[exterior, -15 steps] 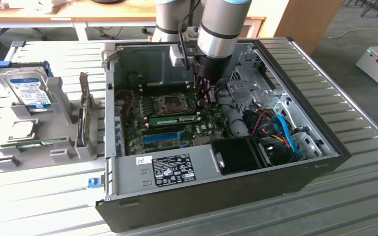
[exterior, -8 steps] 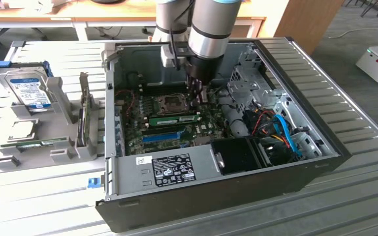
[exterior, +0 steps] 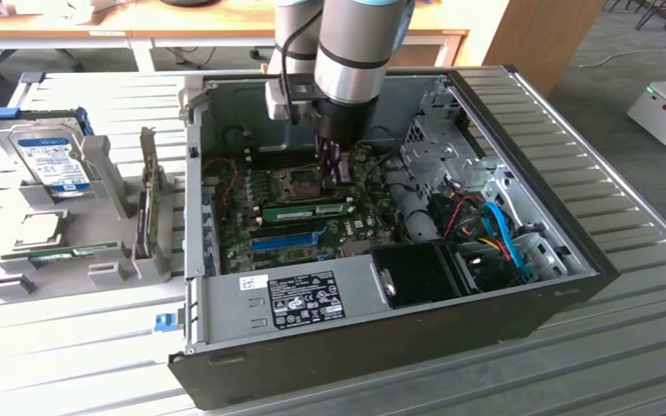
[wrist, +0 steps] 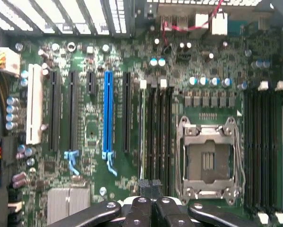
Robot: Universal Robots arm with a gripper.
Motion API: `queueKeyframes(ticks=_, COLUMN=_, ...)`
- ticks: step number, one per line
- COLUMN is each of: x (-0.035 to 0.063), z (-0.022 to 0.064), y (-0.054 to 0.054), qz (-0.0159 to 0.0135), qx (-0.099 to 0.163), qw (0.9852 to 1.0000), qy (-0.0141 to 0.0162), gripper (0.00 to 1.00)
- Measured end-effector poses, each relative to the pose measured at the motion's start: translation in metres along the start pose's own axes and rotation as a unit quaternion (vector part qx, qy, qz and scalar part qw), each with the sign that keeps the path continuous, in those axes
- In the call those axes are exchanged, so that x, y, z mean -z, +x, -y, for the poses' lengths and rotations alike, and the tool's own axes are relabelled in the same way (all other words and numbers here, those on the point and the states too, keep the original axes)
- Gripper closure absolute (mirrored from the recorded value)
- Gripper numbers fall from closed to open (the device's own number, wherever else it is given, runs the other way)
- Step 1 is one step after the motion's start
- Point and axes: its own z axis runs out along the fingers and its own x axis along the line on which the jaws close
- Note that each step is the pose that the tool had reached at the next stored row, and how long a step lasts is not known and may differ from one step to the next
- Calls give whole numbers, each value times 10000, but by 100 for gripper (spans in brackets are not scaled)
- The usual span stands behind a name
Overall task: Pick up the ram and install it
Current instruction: 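Press down the ram until it locks into place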
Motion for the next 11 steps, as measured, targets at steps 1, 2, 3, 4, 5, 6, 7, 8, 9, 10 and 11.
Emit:
queueKeyframes(ticks=1, x=-1, z=-25, y=0, qz=0, qx=0, qw=10000, qy=0, gripper=89)
queueKeyframes(ticks=2, x=-2, z=-52, y=0, qz=0, qx=0, qw=10000, qy=1, gripper=89)
queueKeyframes(ticks=3, x=-3, z=-78, y=0, qz=0, qx=-1, qw=10000, qy=1, gripper=89)
queueKeyframes(ticks=4, x=-4, z=-103, y=0, qz=0, qx=-1, qw=10000, qy=1, gripper=89)
queueKeyframes(ticks=5, x=-5, z=-127, y=0, qz=0, qx=0, qw=10000, qy=2, gripper=89)
queueKeyframes(ticks=6, x=-6, z=-150, y=0, qz=0, qx=0, qw=10000, qy=2, gripper=89)
queueKeyframes(ticks=7, x=-7, z=-173, y=0, qz=0, qx=0, qw=10000, qy=2, gripper=89)
queueKeyframes(ticks=8, x=-8, z=-198, y=0, qz=0, qx=0, qw=10000, qy=2, gripper=89)
queueKeyframes(ticks=9, x=-9, z=-220, y=0, qz=0, qx=0, qw=10000, qy=2, gripper=89)
queueKeyframes(ticks=10, x=-10, z=-240, y=1, qz=0, qx=0, qw=10000, qy=2, gripper=89)
queueKeyframes(ticks=11, x=-11, z=-262, y=1, qz=0, qx=0, qw=10000, qy=2, gripper=89)
